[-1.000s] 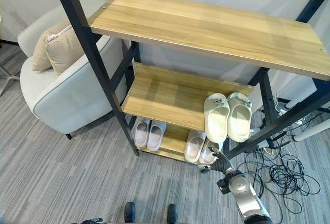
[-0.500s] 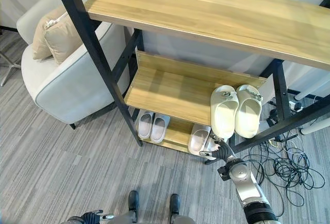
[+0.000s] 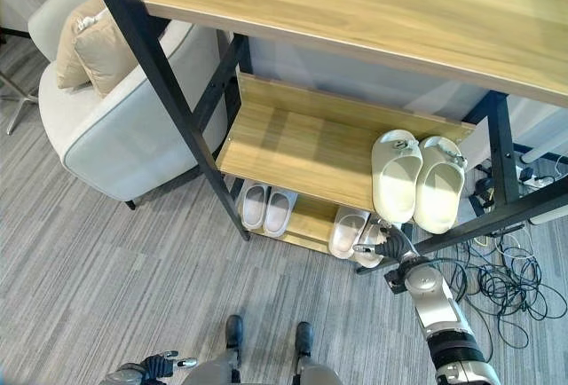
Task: Arrange the slippers neatly on the shoe rack.
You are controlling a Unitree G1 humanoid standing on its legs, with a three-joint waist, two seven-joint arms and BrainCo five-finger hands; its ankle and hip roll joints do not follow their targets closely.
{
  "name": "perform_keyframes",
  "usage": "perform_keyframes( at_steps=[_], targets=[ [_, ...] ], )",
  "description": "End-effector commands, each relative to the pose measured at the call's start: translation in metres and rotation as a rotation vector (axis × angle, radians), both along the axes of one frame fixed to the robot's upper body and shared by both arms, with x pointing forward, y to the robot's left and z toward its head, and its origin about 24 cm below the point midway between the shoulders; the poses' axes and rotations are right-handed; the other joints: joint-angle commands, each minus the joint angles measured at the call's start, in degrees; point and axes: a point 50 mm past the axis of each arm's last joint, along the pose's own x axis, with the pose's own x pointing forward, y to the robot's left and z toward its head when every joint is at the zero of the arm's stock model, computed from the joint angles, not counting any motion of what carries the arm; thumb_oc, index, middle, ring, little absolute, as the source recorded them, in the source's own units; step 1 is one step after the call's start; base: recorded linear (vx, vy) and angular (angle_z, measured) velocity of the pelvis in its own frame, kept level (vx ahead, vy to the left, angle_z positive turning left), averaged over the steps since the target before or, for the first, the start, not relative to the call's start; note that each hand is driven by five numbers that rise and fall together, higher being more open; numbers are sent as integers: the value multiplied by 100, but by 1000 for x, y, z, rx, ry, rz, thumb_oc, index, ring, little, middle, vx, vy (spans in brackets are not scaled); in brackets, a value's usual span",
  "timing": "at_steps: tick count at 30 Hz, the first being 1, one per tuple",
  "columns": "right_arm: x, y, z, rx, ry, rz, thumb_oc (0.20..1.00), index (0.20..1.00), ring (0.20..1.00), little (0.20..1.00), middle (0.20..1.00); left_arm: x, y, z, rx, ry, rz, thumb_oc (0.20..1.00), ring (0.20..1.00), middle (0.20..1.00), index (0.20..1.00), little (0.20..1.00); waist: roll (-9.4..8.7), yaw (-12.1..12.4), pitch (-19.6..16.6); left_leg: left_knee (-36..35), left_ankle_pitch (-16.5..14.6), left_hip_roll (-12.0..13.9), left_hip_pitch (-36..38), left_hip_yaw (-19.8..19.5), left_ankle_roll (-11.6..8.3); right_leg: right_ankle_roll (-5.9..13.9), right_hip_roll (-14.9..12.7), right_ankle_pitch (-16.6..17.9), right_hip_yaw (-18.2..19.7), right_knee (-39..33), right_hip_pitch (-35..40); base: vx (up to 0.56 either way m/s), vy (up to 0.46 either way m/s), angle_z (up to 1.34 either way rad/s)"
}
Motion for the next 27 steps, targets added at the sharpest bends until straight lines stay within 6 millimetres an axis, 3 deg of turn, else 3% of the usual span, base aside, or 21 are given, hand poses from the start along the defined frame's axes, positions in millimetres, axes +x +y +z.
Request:
perform_keyframes(
  at_steps=[1, 8, 18, 21, 24, 26, 27],
  targets=[
    [13, -24, 36, -29, -114, -48, 1000, 1000, 1000, 1000, 1000, 2, -3, -2, -13, 0, 34, 1000, 1000, 1000, 1000, 1000, 95, 90, -75, 23, -110, -211, 22, -139, 180, 37, 28, -136, 113, 583, -338, 0, 0, 0],
    [11, -24, 30, -11, -90, -55, 1000, 1000, 1000, 1000, 1000, 2, -4, -4, -11, 11, 16, 1000, 1000, 1000, 1000, 1000, 111, 84, -46, 23, -111, -208, 23, -141, 179, 24, 46, -166, 109, 638, -356, 0, 0, 0],
    [-16, -8, -23, 90, 38, -65, 1000, 1000, 1000, 1000, 1000, -4, -8, -9, 22, 51, -9, 1000, 1000, 1000, 1000, 1000, 107, 39, -128, 23, -184, -170, 213, -74, 189, 0, 83, -240, 151, 717, -245, 0, 0, 0],
    [-30, -1, -45, 143, 70, -107, 1000, 1000, 1000, 1000, 1000, -9, -9, -12, 39, 76, -7, 1000, 1000, 1000, 1000, 1000, 80, 4, -216, 23, -214, -143, 316, -47, 186, -8, 95, -274, 150, 734, -158, 12, 3, -1],
    [-66, 14, -91, 244, 180, -195, 1000, 1000, 1000, 1000, 1000, -19, -14, -20, 64, 135, -17, 1000, 1000, 1000, 1000, 1000, 28, -77, -423, 23, -289, -94, 554, -9, 151, -18, 119, -343, 159, 763, 50, 13, 4, 0],
    [-81, 22, -107, 266, 232, -224, 1000, 1000, 1000, 1000, 1000, -23, -15, -22, 73, 161, -20, 1000, 1000, 1000, 1000, 1000, 6, -102, -510, 23, -312, -74, 633, 11, 140, -23, 132, -364, 168, 759, 121, 1, 4, -2],
    [-99, 24, -121, 272, 278, -277, 1000, 1000, 1000, 1000, 1000, -26, -17, -24, 78, 169, -32, 1000, 1000, 1000, 1000, 1000, 5, -134, -579, 23, -328, -59, 692, 36, 132, -27, 151, -380, 174, 763, 162, 0, 0, 0]
  ],
)
